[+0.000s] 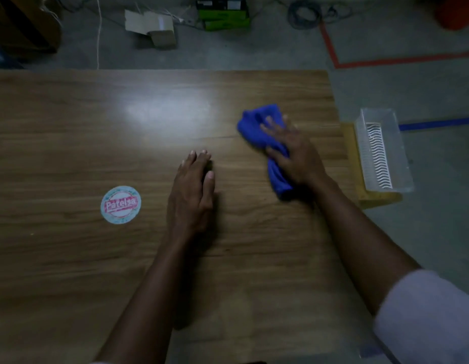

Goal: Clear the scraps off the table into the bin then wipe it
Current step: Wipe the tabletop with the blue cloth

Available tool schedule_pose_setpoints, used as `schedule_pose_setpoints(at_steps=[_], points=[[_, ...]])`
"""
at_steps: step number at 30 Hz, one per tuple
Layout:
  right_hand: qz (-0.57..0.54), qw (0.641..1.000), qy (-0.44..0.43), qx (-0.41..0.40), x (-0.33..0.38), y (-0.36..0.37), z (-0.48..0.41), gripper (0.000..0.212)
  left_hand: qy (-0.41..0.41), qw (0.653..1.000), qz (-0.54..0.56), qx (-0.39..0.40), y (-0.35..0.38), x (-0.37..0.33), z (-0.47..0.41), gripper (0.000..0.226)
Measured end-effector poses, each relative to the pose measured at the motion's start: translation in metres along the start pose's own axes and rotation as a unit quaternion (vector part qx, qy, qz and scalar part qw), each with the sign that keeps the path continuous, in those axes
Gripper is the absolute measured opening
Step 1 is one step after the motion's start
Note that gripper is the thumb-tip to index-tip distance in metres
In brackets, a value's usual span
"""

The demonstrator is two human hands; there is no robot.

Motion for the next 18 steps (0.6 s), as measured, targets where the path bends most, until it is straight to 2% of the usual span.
schedule_pose_setpoints(at_steps=[2, 4, 6, 9, 12, 14, 16, 18], points=[[0.038, 0.991, 0.118, -0.05, -0.001, 0.006, -0.008, 0.059, 0.005, 1.0, -0.021, -0.018, -0.003, 0.0, 0.018, 0.056], [0.076, 0.985, 0.129, -0.083, 0.028, 0.021, -0.001, 0.059, -0.007, 0.999, -0.036, -0.032, -0.003, -0.002, 0.035, 0.059], [0.061, 0.994, 0.039, -0.078, 0.072, 0.038, 0.022, 0.058, -0.03, 0.998, -0.044, -0.037, -0.001, -0.005, 0.048, 0.064], [0.022, 0.997, -0.078, 0.003, 0.126, 0.055, 0.081, 0.064, -0.029, 0.996, -0.065, -0.05, 0.001, -0.006, 0.061, 0.074], [0.016, 0.991, -0.122, 0.047, 0.114, 0.046, 0.116, 0.065, -0.033, 0.997, -0.059, -0.047, -0.001, -0.008, 0.072, 0.077], [0.035, 0.997, -0.075, 0.012, 0.076, 0.031, 0.111, 0.059, -0.023, 0.997, -0.067, -0.044, -0.001, -0.011, 0.081, 0.077], [0.047, 0.997, 0.037, -0.042, 0.04, 0.012, 0.092, 0.057, -0.025, 0.997, -0.066, -0.045, -0.001, -0.012, 0.086, 0.077], [0.046, 0.985, 0.154, -0.065, 0.032, 0.008, 0.074, 0.061, -0.036, 0.996, -0.063, -0.045, -0.001, -0.01, 0.089, 0.077]])
Point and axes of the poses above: each hand's wrist, its own z-axis away from the middle knuckle, its own y-axis out of the palm, x = y × z, the point moved 4 cm from there along -z, towards the middle knuckle, and after that the axes turned 4 degrees about -y, right-handed, at the moved point
